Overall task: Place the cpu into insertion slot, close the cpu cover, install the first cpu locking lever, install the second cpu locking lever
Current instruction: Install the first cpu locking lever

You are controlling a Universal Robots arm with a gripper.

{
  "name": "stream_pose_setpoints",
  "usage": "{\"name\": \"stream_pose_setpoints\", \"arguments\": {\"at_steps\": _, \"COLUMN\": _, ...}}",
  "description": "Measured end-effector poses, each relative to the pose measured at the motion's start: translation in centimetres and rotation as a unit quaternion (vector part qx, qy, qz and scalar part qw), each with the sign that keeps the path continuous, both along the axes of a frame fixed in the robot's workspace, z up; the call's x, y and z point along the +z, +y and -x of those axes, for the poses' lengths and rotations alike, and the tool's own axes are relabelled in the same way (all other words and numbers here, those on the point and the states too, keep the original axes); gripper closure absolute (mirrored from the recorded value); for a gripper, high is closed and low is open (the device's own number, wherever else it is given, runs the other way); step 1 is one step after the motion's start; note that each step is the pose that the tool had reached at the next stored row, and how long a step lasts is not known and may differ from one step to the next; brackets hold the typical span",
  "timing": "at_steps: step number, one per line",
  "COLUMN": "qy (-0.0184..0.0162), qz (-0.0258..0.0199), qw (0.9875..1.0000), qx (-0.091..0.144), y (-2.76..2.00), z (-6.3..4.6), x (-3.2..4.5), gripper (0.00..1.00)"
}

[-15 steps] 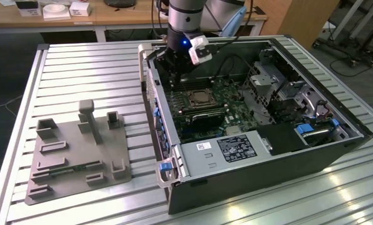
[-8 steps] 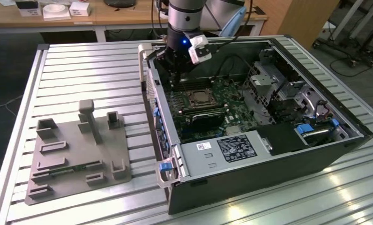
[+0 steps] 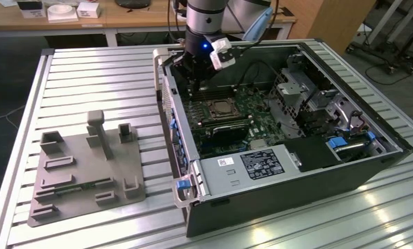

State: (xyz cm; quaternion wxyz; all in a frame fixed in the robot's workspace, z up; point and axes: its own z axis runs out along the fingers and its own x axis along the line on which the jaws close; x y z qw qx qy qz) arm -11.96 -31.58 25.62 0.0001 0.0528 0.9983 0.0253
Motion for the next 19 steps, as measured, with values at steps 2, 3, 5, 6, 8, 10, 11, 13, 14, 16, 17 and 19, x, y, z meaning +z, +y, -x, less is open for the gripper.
{"name": "stream_pose_setpoints", "arguments": {"at_steps": 2, "qy": -0.0001, "qz": -0.0001, "qw": 1.0, "qx": 0.006, "y": 0.02, "z": -0.01, "x": -0.02, "gripper": 0.9}}
{"name": "stream_pose_setpoints", "arguments": {"at_steps": 3, "qy": -0.0001, "qz": -0.0001, "qw": 1.0, "qx": 0.008, "y": 0.05, "z": -0.01, "x": -0.02, "gripper": 0.9}}
{"name": "stream_pose_setpoints", "arguments": {"at_steps": 5, "qy": 0.0, "qz": 0.0, "qw": 1.0, "qx": 0.009, "y": 0.14, "z": 0.0, "x": -0.03, "gripper": 0.9}}
{"name": "stream_pose_setpoints", "arguments": {"at_steps": 6, "qy": 0.0, "qz": 0.0, "qw": 0.9999, "qx": 0.01, "y": 0.19, "z": 0.0, "x": -0.04, "gripper": 0.9}}
{"name": "stream_pose_setpoints", "arguments": {"at_steps": 8, "qy": 0.0, "qz": 0.0, "qw": 0.9999, "qx": 0.012, "y": 0.27, "z": 0.0, "x": -0.04, "gripper": 0.9}}
{"name": "stream_pose_setpoints", "arguments": {"at_steps": 10, "qy": -0.0001, "qz": -0.0001, "qw": 0.9999, "qx": 0.014, "y": 0.34, "z": -0.01, "x": -0.06, "gripper": 0.9}}
{"name": "stream_pose_setpoints", "arguments": {"at_steps": 11, "qy": 0.0, "qz": -0.0001, "qw": 0.9999, "qx": 0.016, "y": 0.36, "z": -0.01, "x": -0.07, "gripper": 0.9}}
{"name": "stream_pose_setpoints", "arguments": {"at_steps": 13, "qy": 0.0, "qz": -0.0002, "qw": 0.9998, "qx": 0.019, "y": 0.42, "z": -0.05, "x": -0.09, "gripper": 0.9}}
{"name": "stream_pose_setpoints", "arguments": {"at_steps": 14, "qy": 0.0, "qz": -0.0001, "qw": 0.9998, "qx": 0.021, "y": 0.45, "z": -0.07, "x": -0.09, "gripper": 0.9}}
{"name": "stream_pose_setpoints", "arguments": {"at_steps": 16, "qy": 0.0, "qz": -0.0002, "qw": 0.9997, "qx": 0.023, "y": 0.5, "z": -0.19, "x": -0.11, "gripper": 0.9}}
{"name": "stream_pose_setpoints", "arguments": {"at_steps": 17, "qy": 0.0, "qz": -0.0002, "qw": 0.9997, "qx": 0.024, "y": 0.52, "z": -0.32, "x": -0.12, "gripper": 0.9}}
{"name": "stream_pose_setpoints", "arguments": {"at_steps": 19, "qy": 0.0, "qz": -0.0002, "qw": 0.9997, "qx": 0.025, "y": 0.54, "z": -0.63, "x": -0.13, "gripper": 0.9}}
